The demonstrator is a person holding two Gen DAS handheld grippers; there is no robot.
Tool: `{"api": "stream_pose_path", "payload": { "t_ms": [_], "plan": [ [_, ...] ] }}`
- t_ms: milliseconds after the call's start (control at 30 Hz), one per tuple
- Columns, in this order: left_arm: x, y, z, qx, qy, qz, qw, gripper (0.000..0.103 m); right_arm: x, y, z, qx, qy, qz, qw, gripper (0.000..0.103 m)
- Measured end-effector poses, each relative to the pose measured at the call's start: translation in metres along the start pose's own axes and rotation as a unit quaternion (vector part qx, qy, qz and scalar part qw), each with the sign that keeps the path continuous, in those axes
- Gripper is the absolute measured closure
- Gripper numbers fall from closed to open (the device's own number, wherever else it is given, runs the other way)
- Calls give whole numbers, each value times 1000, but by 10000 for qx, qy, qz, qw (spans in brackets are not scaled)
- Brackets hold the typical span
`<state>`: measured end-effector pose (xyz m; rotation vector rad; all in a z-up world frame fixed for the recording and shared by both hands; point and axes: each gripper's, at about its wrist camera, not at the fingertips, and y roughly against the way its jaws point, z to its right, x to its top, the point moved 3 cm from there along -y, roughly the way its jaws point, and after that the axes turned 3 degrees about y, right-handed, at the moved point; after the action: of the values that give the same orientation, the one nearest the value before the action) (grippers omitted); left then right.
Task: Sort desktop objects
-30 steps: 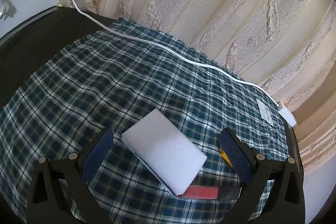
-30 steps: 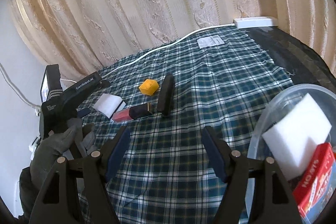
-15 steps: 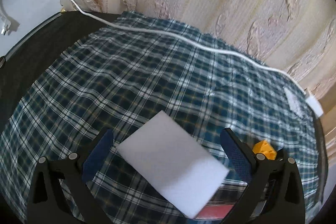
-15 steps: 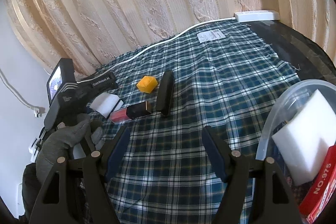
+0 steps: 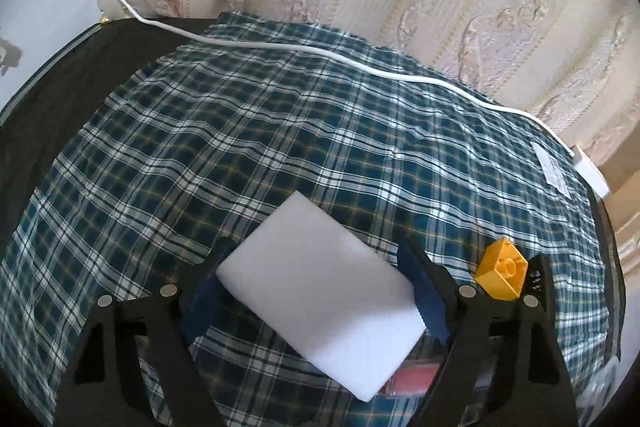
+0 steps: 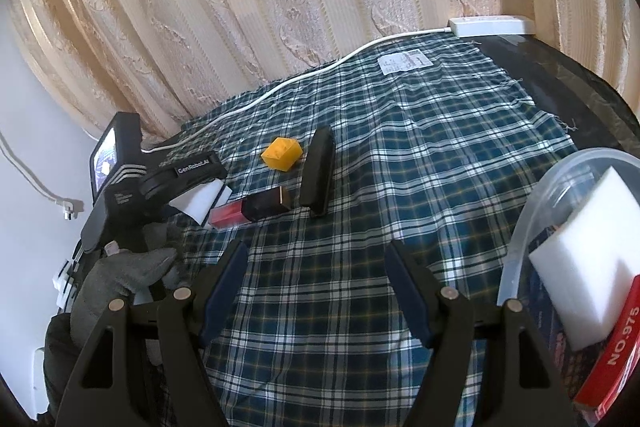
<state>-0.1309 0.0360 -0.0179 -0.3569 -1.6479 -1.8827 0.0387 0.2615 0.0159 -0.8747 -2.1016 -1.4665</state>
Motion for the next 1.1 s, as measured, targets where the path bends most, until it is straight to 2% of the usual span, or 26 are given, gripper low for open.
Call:
{"api": "stream_pose_path", "payload": {
  "t_ms": [133,333,567,700,833,1100],
  "plan": [
    [0,4,0,-150,-134,41,9998,24,2,-4,0,-32,-40,-70,10000,28],
    [1,27,4,-217,-515,410,9976,26,10,-14,2,-183,-143,-165,9996,28],
    [-4,45,8,-653,-697,519,9941,26,30,-29,-4,-453,-2,-172,9988,30],
    [-3,51,10,-792,-735,588,9924,26,40,-43,-7,-617,90,-231,9978,39],
    [-3,52,8,-754,-757,657,9921,26,49,-60,-12,-747,191,-259,9967,48],
    [-3,51,2,-753,-637,629,9931,26,61,-89,-19,-925,340,-348,9945,59]
  ]
}}
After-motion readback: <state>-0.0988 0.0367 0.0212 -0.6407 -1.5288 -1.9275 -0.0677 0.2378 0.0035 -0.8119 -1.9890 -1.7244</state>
